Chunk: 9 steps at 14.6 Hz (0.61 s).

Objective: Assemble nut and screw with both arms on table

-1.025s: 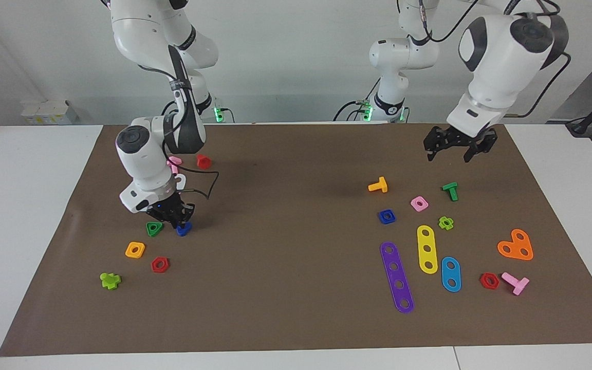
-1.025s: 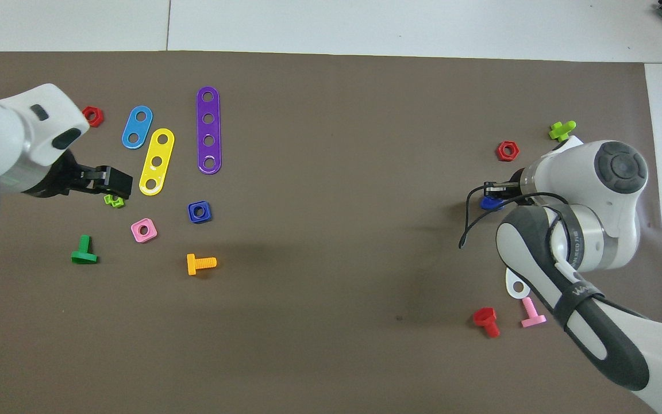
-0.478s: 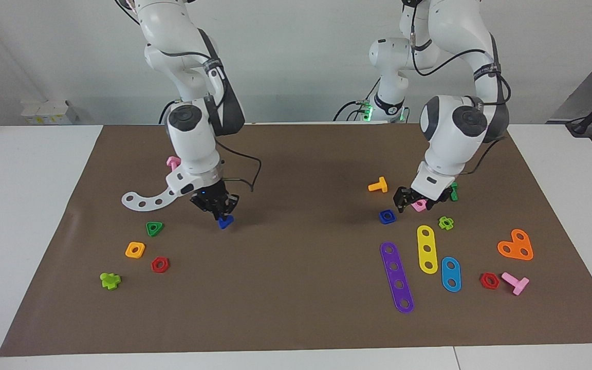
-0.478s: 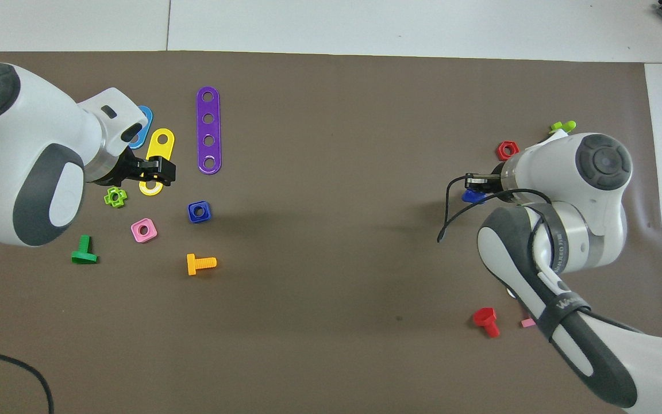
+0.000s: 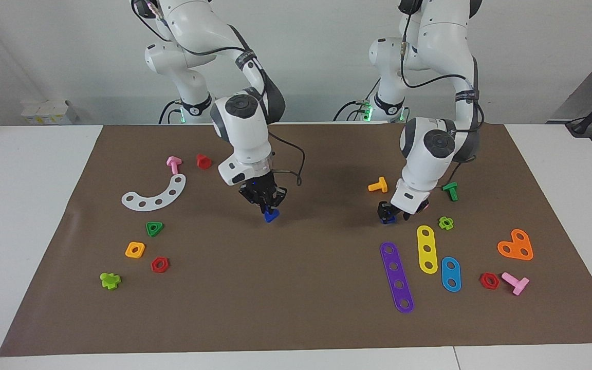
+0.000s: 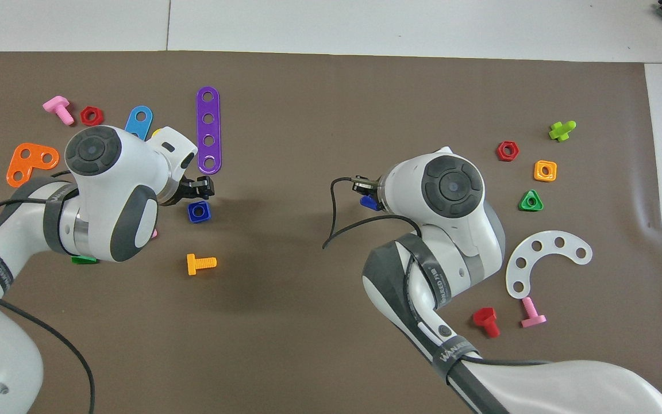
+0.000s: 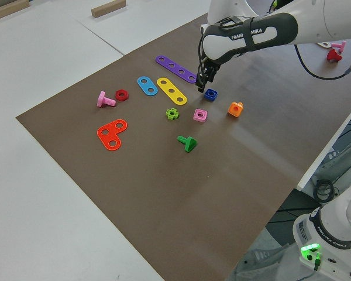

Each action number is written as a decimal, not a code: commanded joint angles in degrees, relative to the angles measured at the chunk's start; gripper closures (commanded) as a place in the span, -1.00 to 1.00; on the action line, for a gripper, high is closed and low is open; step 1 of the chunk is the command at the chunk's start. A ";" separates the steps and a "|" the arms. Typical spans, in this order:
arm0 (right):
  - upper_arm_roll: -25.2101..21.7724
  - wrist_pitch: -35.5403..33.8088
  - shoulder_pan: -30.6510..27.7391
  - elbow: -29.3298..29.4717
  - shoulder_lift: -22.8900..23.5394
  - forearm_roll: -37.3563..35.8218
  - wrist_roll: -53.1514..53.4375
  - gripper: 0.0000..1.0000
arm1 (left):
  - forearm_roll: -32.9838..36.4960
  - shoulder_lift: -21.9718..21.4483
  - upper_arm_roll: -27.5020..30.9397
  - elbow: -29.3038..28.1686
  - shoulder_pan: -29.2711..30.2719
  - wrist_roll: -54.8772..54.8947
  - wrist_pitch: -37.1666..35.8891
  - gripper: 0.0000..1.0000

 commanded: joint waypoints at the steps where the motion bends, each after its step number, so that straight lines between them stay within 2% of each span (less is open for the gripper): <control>1: -0.07 -4.36 2.80 9.36 6.35 -4.69 6.82 1.00 | -0.86 -0.63 0.84 -2.25 -0.85 -0.10 1.95 -0.27; 4: -0.15 -6.22 7.10 12.37 9.52 -6.12 12.27 1.00 | -0.86 -0.72 0.84 -3.22 -1.64 -0.19 2.31 -0.27; 9: -0.07 -6.04 7.29 9.48 9.61 -7.87 12.90 1.00 | -0.86 -1.07 0.84 -4.54 -2.17 -0.28 2.39 -0.27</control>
